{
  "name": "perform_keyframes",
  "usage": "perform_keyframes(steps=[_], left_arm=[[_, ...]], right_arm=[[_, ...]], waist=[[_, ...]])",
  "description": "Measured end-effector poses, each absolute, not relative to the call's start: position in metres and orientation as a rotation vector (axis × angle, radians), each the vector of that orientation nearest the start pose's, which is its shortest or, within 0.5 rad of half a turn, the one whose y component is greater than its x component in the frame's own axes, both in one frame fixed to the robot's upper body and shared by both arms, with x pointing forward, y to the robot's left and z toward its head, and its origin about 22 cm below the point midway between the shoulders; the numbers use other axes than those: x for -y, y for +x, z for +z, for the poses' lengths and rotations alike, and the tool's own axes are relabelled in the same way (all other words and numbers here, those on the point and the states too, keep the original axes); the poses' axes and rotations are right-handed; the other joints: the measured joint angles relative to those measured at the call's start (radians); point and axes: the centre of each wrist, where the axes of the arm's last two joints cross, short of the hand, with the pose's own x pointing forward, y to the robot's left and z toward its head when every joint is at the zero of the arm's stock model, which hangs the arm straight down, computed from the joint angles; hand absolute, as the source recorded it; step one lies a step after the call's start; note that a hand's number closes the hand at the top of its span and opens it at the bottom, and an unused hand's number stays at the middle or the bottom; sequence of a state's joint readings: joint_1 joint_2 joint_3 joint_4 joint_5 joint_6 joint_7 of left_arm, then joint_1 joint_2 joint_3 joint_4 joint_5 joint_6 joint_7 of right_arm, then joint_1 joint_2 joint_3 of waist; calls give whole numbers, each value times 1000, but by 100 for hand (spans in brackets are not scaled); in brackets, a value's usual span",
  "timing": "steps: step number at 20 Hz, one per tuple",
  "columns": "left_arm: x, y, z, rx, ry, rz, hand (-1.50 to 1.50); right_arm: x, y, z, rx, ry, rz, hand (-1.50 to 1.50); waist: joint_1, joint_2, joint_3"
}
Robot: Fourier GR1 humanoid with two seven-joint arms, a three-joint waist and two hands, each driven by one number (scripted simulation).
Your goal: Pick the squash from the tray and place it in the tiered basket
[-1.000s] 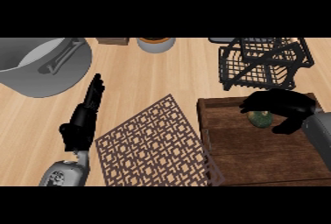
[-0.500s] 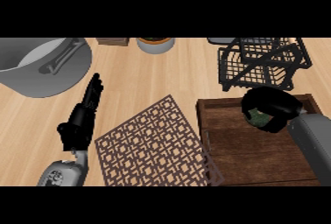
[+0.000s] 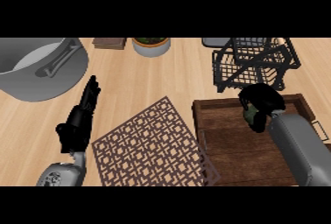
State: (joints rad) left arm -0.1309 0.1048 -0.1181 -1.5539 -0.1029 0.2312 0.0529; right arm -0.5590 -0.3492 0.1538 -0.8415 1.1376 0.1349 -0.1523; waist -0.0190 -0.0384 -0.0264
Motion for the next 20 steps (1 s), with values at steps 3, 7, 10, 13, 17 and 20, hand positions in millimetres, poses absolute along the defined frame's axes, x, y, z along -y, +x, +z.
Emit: perform_keyframes(steps=[3, 7, 10, 13, 17, 20], left_arm=[[-213, 270, 28, 1639, 217, -98, 0], [-211, 268, 26, 1633, 219, -93, 0], [-214, 266, 24, 1631, 219, -88, 0], [-211, 266, 24, 1635, 218, -87, 0], [-212, 268, 27, 1642, 219, -89, 0], [-212, 269, 25, 1642, 217, -93, 0]], right_arm=[[241, 372, 14, 955, -972, 1424, 150], [186, 379, 40, 879, -1150, 1270, 150], [151, 379, 76, 876, -1258, 1146, 150], [123, 372, 122, 903, -1343, 1051, 150], [107, 354, 191, 959, -1390, 938, 150], [104, 337, 234, 1022, -1402, 894, 150]], waist=[[-3, 4, 3], [-9, 9, 14], [-12, 12, 19], [-13, 16, 22], [-12, 19, 24], [-5, 24, 25]])
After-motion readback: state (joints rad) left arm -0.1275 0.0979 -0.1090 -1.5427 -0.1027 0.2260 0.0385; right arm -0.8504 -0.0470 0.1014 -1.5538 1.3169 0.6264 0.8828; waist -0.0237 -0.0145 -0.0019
